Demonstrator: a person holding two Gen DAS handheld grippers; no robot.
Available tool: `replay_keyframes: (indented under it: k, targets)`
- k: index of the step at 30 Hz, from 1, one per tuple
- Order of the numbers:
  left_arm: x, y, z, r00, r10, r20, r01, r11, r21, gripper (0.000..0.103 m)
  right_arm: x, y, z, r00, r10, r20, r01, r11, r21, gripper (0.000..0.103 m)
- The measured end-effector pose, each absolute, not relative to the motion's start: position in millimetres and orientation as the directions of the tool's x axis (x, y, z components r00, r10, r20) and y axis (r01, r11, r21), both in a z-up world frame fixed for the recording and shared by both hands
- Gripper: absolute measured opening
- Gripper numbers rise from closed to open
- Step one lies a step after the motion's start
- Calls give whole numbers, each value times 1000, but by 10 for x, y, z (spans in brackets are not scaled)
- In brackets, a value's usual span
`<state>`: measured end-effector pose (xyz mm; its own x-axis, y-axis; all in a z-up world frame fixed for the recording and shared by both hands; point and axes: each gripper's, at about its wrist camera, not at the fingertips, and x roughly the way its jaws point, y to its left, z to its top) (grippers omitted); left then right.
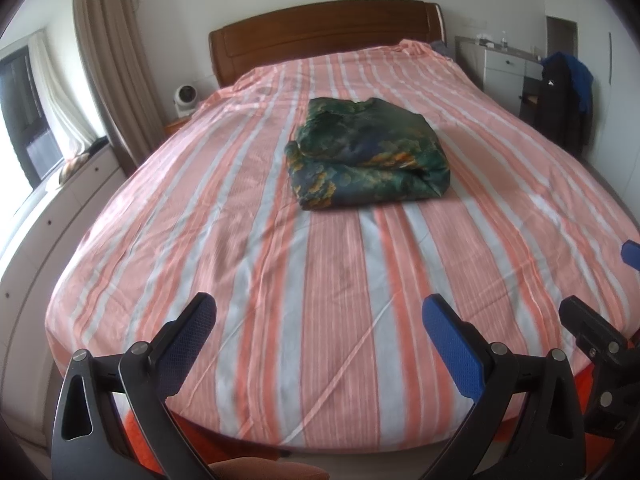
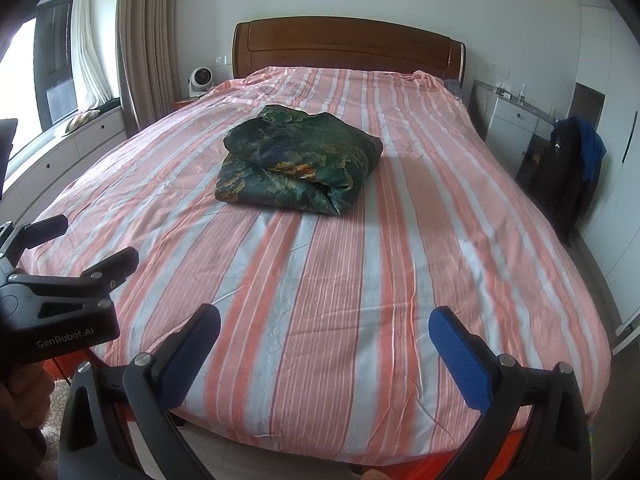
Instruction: Fold large clothes
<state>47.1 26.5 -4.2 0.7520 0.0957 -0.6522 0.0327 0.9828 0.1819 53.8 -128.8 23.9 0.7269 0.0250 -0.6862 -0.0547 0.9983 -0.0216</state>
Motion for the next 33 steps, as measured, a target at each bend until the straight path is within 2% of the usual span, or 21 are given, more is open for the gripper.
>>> replay_keyframes:
  k: [33]
  targets:
    - [417, 298, -13, 767, 93, -635, 16, 986, 165, 103, 534, -1313, 259, 725, 31, -688, -51, 999, -9, 103]
